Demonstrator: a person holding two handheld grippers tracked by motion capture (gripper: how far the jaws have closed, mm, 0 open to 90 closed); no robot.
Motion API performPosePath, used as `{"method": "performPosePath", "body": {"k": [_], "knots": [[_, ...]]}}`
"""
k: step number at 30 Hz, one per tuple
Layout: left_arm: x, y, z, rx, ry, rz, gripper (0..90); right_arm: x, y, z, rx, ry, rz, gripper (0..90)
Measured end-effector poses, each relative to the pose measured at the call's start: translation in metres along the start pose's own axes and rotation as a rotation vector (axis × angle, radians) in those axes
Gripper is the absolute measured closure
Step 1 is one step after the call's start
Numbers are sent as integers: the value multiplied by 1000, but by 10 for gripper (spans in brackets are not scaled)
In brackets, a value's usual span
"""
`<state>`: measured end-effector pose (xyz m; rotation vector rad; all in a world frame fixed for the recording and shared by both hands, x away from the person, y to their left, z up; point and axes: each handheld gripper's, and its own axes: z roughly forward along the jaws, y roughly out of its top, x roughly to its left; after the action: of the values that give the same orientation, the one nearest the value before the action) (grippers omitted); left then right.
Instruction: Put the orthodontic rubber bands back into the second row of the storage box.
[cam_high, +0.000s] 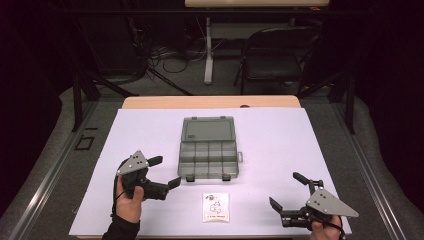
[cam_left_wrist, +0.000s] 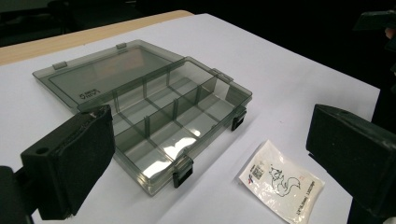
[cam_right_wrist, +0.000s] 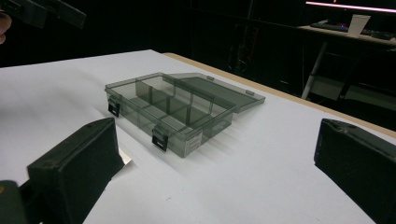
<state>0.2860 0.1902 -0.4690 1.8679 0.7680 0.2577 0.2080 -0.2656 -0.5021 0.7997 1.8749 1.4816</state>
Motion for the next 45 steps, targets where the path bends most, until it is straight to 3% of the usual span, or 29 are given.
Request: {"method": "performPosePath", "body": {"k": [12, 16, 17, 26, 27, 38, 45], "knots": [[-1, 9, 13, 56, -23, -29, 4, 0, 0, 0, 1, 0, 3, 0], [-4, 14, 19, 69, -13, -15, 4, 0, 0, 0, -1, -1, 2, 0], [-5, 15, 22, 84, 11, -15, 5, 0, 0, 0, -1, -1, 3, 0], [-10, 18, 37, 131, 11, 8, 11, 0, 0, 1, 2, 1, 6, 0], [-10, 18, 37, 131, 6, 17, 95, 0, 0, 1, 1, 1, 1, 0], [-14, 13, 42, 143, 12, 42, 236, 0, 0, 0, 2, -2, 0, 0], [-20, 5, 49, 182, 7, 62, 348, 0, 0, 0, 1, -1, -2, 0]]}}
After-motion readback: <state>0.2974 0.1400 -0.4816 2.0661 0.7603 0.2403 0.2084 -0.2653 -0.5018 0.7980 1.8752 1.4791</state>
